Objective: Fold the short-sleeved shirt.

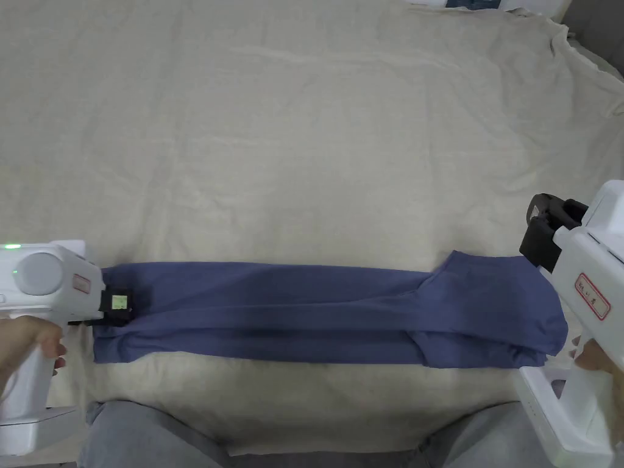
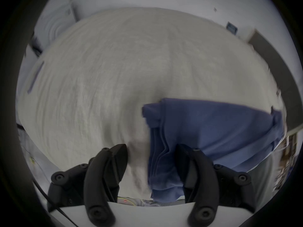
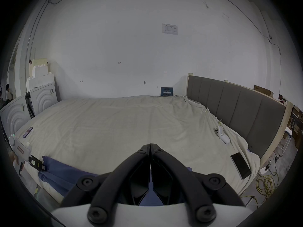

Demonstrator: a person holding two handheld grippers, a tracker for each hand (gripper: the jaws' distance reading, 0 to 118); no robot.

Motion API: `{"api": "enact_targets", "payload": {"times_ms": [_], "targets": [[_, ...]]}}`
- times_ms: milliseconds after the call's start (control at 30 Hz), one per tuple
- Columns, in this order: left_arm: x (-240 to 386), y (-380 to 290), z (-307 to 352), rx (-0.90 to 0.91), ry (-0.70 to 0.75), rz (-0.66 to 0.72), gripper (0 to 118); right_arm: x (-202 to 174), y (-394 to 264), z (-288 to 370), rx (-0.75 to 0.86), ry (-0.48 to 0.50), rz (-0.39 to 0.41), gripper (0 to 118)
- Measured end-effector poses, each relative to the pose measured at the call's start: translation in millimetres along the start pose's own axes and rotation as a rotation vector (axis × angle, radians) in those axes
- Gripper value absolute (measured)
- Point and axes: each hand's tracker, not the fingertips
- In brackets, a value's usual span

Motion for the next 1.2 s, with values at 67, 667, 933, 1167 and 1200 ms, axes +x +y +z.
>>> {"api": "enact_targets", "payload": {"times_ms": [67, 667, 933, 1167, 1200], "targets": [[12, 2, 0, -0.007, 0.001, -0.014, 44, 1, -2, 0, -0.004, -0.002, -0.003, 0], [14, 22, 103, 0.107, -0.188, 0.137, 0, 34, 0, 7, 0.022, 0.007, -0.087, 0], [94, 36, 153, 0.172, -0.353, 0.000, 0, 47, 3, 18, 0.053, -0.003, -0.107, 0], [206, 45, 120, 0.089, -0.486, -0.123, 0, 66, 1, 31, 0.067, -0.043, -0.127, 0], [224, 45, 111, 0.074, -0.484, -0.142, 0, 69, 0, 33, 0.070, -0.054, -0.129, 0]]}}
